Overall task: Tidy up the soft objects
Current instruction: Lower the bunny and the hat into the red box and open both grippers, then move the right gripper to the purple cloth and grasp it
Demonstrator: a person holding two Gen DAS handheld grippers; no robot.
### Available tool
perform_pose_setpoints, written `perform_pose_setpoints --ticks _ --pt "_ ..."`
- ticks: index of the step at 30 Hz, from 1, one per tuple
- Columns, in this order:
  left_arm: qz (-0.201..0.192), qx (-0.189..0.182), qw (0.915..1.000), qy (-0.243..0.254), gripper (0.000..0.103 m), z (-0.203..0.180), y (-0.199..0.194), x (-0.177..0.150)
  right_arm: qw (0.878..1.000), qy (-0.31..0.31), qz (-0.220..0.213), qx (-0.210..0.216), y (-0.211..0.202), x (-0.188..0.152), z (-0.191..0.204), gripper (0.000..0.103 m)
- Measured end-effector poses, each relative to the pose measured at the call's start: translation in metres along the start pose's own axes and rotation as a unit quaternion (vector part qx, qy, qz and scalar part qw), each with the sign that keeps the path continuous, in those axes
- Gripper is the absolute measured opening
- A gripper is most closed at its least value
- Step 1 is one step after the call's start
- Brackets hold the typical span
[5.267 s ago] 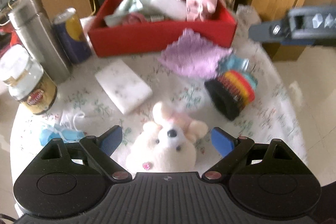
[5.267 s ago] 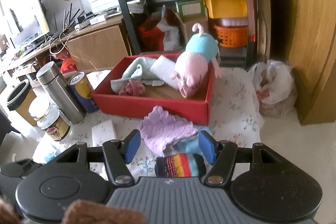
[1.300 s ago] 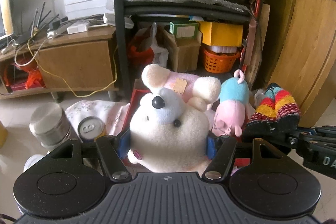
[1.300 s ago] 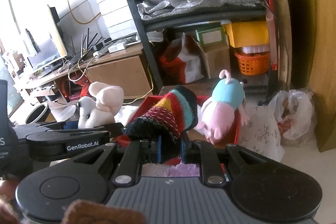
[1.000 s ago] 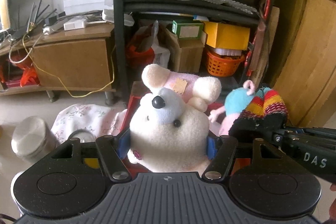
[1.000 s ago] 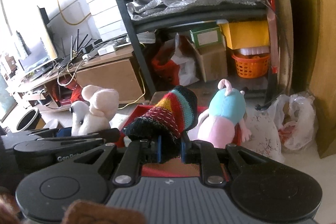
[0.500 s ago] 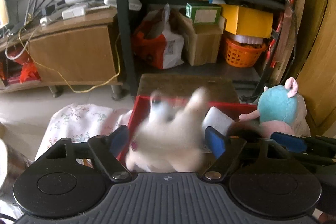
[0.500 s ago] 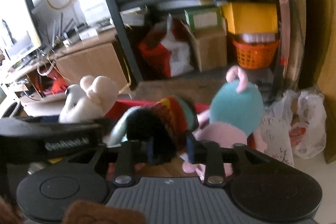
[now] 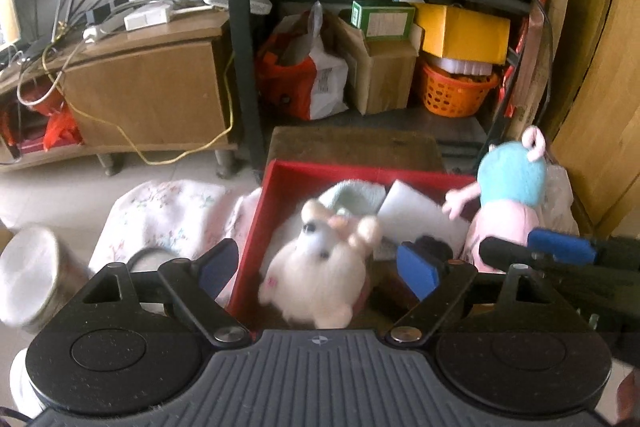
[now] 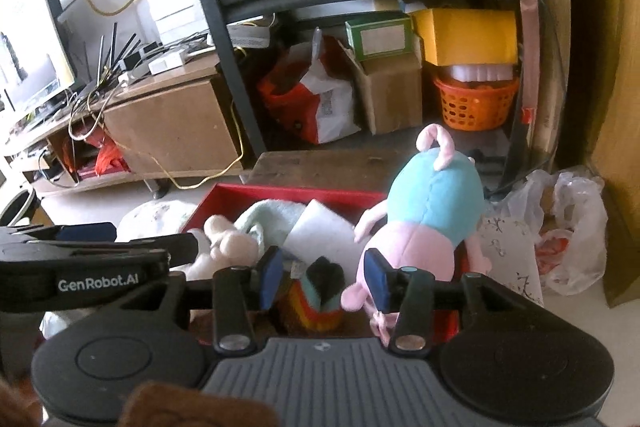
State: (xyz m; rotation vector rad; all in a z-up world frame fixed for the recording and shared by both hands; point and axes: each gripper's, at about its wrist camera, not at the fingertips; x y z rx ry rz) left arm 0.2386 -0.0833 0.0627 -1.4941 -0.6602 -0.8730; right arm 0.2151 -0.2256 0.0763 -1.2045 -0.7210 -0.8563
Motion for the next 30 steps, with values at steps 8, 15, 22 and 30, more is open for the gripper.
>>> perform_pose_setpoints --ticks 8,15,22,30 --pt "0.048 0.007 0.9988 -0.004 0.084 0.015 -0.018 -0.039 1.000 -0.020 0.000 0.007 -0.021 -0.001 0.011 0.023" --pt "0.095 0.015 0.9953 -0.011 0.084 0.020 -0.017 -0.071 0.999 -0.042 0.016 0.019 -0.034 -0.013 0.023 0.023" --pt "0.120 0.003 0.9926 -0.016 0.084 0.015 -0.016 -0.085 0.997 -0.048 0.058 0.012 -0.040 -0.039 0.014 0.023" --pt "0.170 0.009 0.9837 -0.059 0.084 0.020 0.007 -0.104 0.992 -0.055 0.108 0.015 -0.034 -0.060 0.007 0.024"
Point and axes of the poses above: each gripper's, at about its wrist camera, not at the fingertips, and y roughly the way its jaws point, z to its left, x to its top, and after that the axes turned 14 degrees about -z, right-handed
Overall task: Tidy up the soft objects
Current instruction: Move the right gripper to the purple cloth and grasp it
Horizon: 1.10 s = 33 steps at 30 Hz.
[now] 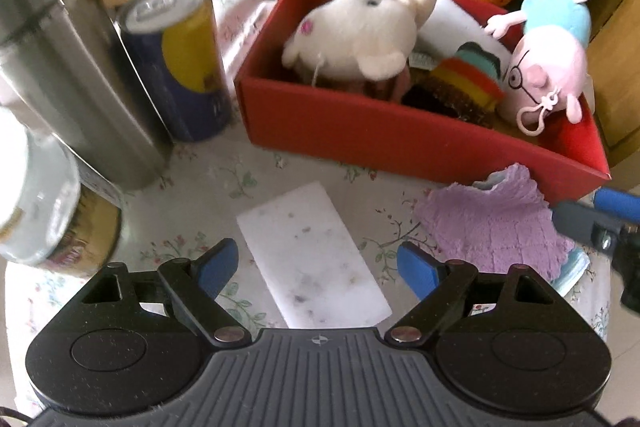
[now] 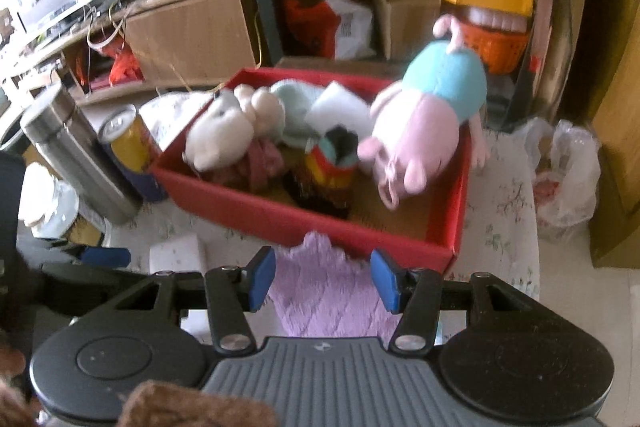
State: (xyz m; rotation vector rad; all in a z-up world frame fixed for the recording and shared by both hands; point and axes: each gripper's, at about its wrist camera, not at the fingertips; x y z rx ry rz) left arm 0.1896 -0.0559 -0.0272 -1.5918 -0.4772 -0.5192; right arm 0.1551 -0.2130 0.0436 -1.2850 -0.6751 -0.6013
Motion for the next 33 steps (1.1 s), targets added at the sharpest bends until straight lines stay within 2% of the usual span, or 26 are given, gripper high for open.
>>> perform_pose_setpoints --ticks 5,7,13,16,17,26,31,33 --pt "0.020 0.007 0.9997 -0.010 0.084 -0.001 0.014 -0.002 1.000 -0.011 0.025 0.003 0.012 -0.007 -0.002 0.025" --pt "0.026 0.015 0.9995 -0.007 0.085 -0.003 0.019 -0.003 0.999 -0.016 0.034 0.002 0.018 -0.009 -0.003 0.030" --pt "0.038 0.033 0.9986 -0.018 0.085 -0.001 0.033 -0.008 0.998 -0.019 0.067 0.006 0.036 -0.013 -0.011 0.034" --pt "0.026 0.036 0.9990 0.000 0.069 -0.006 0.030 -0.008 0.997 -0.014 0.076 0.012 0.046 -0.014 -0.012 0.041" --pt "0.024 0.036 0.9990 0.005 0.068 -0.008 0.028 -0.008 0.997 -0.014 0.080 0.014 0.048 -0.014 -0.011 0.042" --pt "0.015 -0.002 0.9995 0.028 0.066 -0.005 0.007 -0.011 0.994 -0.024 0.105 0.009 0.079 -0.017 -0.005 0.051" --pt "0.016 -0.023 0.9993 0.025 0.067 0.001 -0.003 -0.011 0.992 -0.033 0.120 -0.001 0.096 -0.022 0.008 0.072" --pt "0.018 -0.027 0.9992 0.024 0.067 0.003 -0.004 -0.011 0.992 -0.044 0.120 -0.010 0.101 -0.024 0.014 0.074"
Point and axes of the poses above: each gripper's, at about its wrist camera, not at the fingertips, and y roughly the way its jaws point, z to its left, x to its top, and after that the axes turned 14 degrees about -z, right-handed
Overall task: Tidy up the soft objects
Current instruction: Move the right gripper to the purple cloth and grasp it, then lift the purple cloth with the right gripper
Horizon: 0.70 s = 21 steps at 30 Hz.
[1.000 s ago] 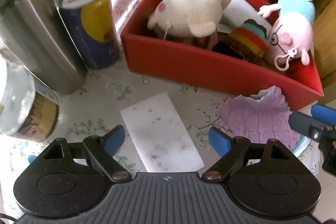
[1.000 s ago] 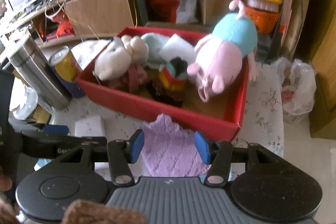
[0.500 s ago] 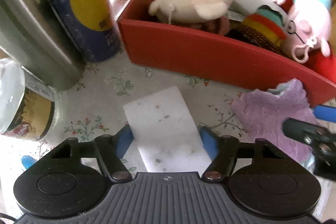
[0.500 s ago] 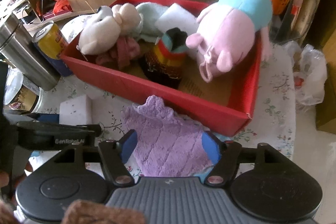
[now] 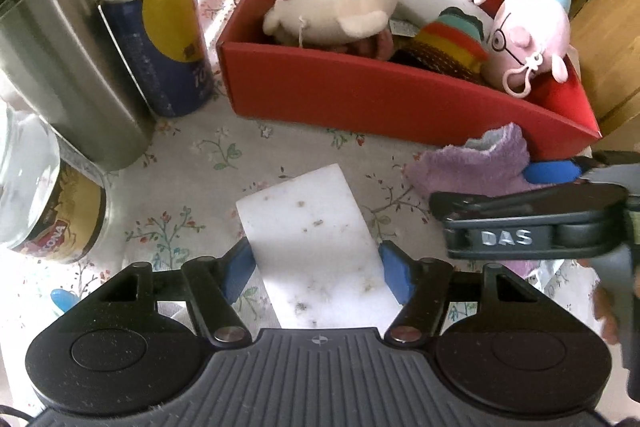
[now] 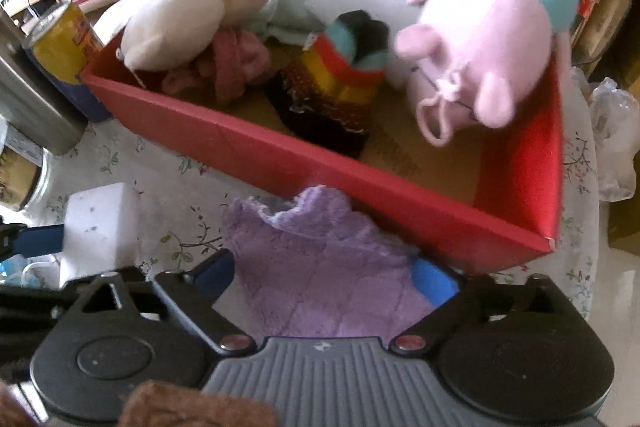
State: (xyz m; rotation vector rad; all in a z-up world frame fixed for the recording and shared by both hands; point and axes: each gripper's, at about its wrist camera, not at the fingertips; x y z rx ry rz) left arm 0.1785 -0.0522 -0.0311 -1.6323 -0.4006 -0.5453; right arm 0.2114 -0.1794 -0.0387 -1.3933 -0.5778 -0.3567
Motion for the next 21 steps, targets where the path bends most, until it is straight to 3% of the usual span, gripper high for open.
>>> perform_pose_setpoints --ticks 3,5,7,9,12,16,21 --pt "0.000 -0.001 1.0000 0.001 0.067 -0.001 0.003 0.000 0.999 -0.028 0.000 -0.019 0.005 -0.001 0.011 0.073" --pt "0.001 0.000 1.0000 0.001 0.067 0.000 0.003 0.000 0.998 -0.051 -0.003 -0.025 0.005 -0.001 0.019 0.066" --pt "0.000 0.000 1.0000 -0.002 0.067 0.001 0.001 -0.002 0.999 -0.052 -0.004 -0.010 0.000 0.004 0.023 0.032" --pt "0.000 -0.002 1.0000 -0.002 0.068 0.002 -0.003 -0.003 0.999 -0.049 -0.007 -0.014 -0.004 0.006 0.022 0.019" --pt "0.001 -0.005 1.0000 0.001 0.068 0.005 -0.005 -0.003 0.999 -0.045 -0.012 -0.003 -0.005 0.002 0.019 0.016" --pt "0.001 -0.007 1.0000 -0.001 0.068 0.006 -0.007 -0.002 0.999 0.026 -0.012 0.045 -0.019 0.006 -0.003 0.000" --pt "-0.002 -0.012 0.9999 -0.002 0.069 0.005 -0.010 0.000 0.995 0.064 -0.022 0.072 -0.036 0.004 -0.022 0.000"
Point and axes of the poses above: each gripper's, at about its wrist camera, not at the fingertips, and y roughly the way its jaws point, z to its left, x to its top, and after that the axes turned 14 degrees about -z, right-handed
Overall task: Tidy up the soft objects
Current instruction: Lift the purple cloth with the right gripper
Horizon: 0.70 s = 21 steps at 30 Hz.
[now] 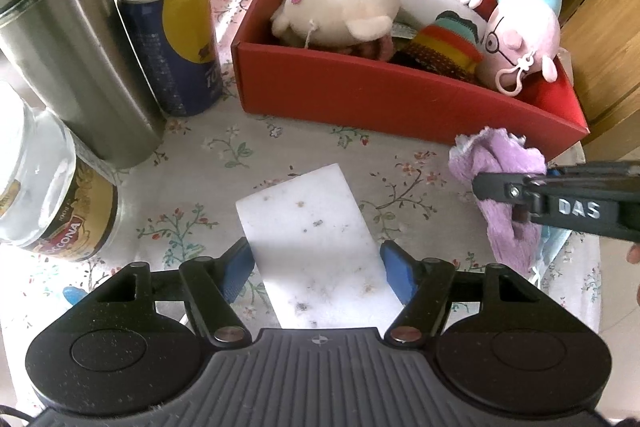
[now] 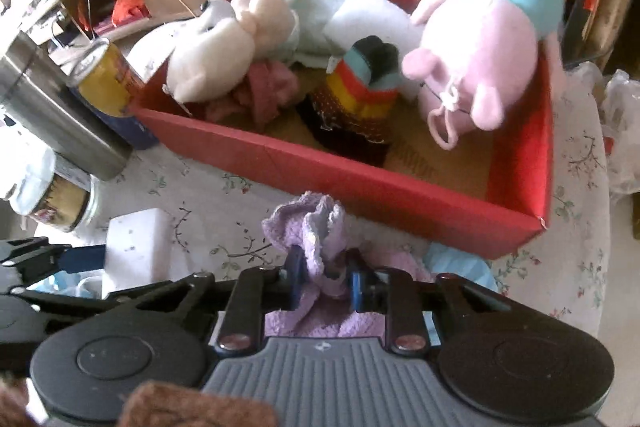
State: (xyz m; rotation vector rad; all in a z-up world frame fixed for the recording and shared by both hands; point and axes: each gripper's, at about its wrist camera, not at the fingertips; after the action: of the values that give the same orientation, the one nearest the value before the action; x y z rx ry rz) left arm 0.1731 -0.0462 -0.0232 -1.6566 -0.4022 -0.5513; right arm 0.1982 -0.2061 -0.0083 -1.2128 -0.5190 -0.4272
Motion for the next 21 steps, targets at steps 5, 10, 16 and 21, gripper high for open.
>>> perform_pose_setpoints --ticks 5,10,16,21 --pt "-0.005 -0.009 0.9999 0.001 0.069 -0.004 -0.004 0.002 0.999 0.024 -0.013 0.036 -0.023 -0.003 0.005 0.000" --pt "-0.011 -0.018 0.9998 0.006 0.069 -0.007 -0.008 0.003 0.997 0.041 -0.027 0.053 -0.042 -0.008 0.005 0.000" --pt "-0.021 -0.021 0.9994 0.015 0.068 -0.011 -0.016 0.004 0.997 0.044 -0.039 0.055 -0.061 -0.017 0.008 0.000" --pt "-0.034 -0.024 0.9989 0.024 0.068 -0.014 -0.027 0.002 0.997 0.034 -0.049 0.052 -0.075 -0.024 0.015 0.000"
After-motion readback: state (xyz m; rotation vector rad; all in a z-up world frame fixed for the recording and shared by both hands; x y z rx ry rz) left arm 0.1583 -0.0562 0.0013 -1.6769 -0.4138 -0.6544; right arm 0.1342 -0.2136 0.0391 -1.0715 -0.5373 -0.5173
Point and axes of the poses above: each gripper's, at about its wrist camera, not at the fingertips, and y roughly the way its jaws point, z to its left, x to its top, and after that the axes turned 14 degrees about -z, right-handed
